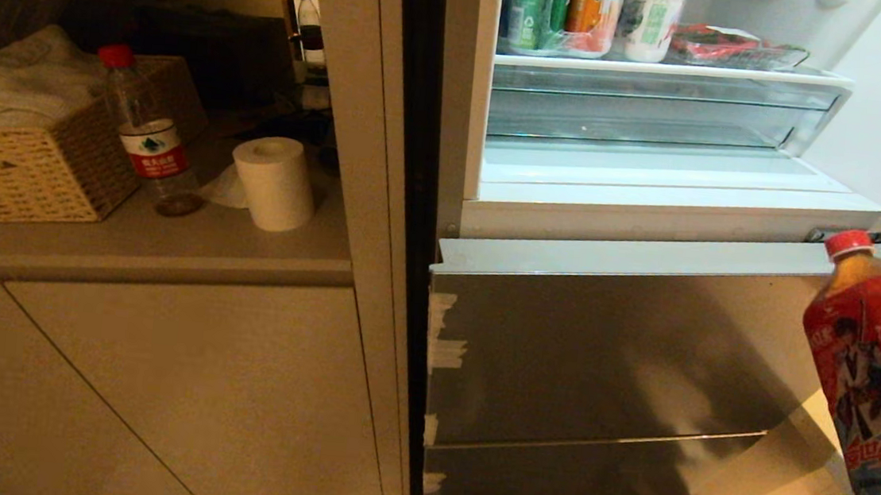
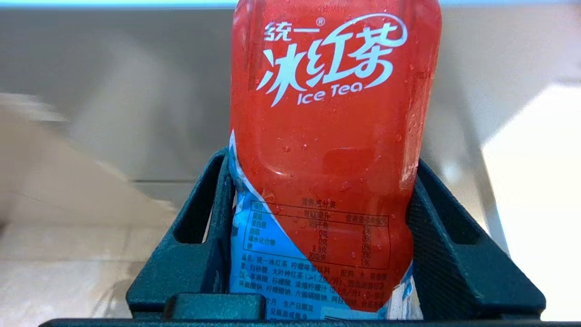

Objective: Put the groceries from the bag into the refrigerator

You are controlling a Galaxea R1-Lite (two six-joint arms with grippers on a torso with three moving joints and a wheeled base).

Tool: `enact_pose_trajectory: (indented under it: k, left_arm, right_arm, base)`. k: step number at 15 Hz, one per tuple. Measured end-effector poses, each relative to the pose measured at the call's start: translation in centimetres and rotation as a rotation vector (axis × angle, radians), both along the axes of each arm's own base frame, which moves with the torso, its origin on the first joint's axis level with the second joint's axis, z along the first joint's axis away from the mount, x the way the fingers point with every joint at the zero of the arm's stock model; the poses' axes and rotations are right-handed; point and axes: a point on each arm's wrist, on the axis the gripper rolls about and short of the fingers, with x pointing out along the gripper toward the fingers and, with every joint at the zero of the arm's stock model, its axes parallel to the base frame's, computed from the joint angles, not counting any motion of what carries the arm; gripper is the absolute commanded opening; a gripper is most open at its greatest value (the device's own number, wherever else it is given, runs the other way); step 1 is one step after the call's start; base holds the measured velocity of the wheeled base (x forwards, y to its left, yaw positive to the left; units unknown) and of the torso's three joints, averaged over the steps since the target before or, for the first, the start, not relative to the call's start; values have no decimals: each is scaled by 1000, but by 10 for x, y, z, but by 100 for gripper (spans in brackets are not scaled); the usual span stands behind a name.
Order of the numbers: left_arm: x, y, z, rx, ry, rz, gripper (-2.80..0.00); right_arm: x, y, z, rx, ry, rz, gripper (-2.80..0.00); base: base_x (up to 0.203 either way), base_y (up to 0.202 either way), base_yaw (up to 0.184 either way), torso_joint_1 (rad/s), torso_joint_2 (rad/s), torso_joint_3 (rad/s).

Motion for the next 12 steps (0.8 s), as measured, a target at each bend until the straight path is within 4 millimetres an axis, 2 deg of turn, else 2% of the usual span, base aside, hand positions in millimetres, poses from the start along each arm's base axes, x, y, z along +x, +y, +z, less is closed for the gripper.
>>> enact_pose_trajectory:
  k: [3, 5, 9, 12]
  left_arm:
    - [0, 0, 0, 0, 0, 0, -280]
    - [0, 0, 0, 0, 0, 0, -280]
    - [0, 0, 0, 0, 0, 0, -280]
    - [0, 0, 0, 0, 0, 0, -280]
  right_arm:
    - [11, 8, 31, -5, -81, 67, -280]
    - [25, 9, 50, -7, -115, 78, -280]
    - [63, 10, 81, -14, -223, 70, -280]
    - [94, 9, 95, -28, -318, 26, -280]
  base:
    - [0, 0, 0, 0, 0, 0]
    - [0, 0, 0, 0, 0, 0]
    - [0, 0, 0, 0, 0, 0]
    - [0, 0, 0, 0, 0, 0]
